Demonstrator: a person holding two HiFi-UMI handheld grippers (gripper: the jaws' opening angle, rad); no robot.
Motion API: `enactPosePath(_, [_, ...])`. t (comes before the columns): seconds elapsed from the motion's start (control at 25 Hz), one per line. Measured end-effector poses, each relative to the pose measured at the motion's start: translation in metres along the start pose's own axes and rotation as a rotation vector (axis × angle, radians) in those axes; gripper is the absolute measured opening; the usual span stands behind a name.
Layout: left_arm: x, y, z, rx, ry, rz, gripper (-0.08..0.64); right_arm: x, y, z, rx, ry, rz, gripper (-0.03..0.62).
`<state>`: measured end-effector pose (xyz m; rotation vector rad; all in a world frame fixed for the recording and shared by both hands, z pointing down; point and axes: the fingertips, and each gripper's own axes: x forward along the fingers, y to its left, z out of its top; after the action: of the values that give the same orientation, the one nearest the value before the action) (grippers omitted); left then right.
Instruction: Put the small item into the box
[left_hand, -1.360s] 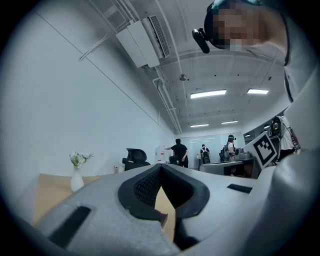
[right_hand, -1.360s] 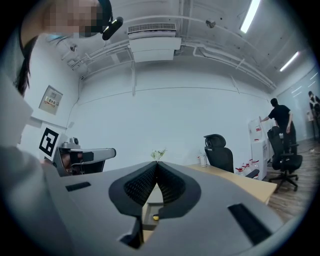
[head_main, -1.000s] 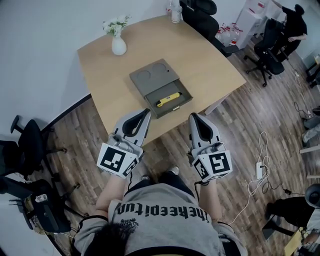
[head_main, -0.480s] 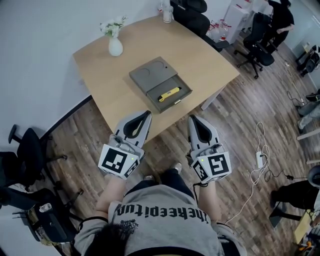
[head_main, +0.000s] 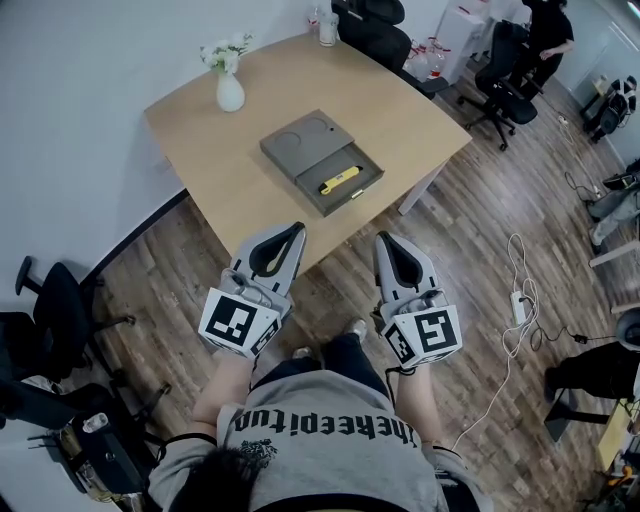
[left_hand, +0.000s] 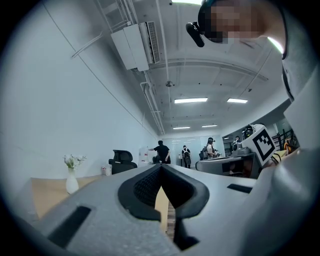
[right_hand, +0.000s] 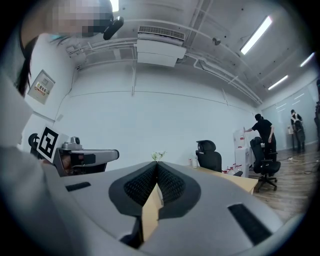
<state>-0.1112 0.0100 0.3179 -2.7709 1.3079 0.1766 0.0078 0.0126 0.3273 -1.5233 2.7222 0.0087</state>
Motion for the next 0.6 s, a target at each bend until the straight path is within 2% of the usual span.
enactPosePath(0.6, [-0.025,-0.008,0.005,0.002,-0.006,-0.028,0.016,-0.018,0.029,-0.003,0.005,0.004,-0.013,0.008])
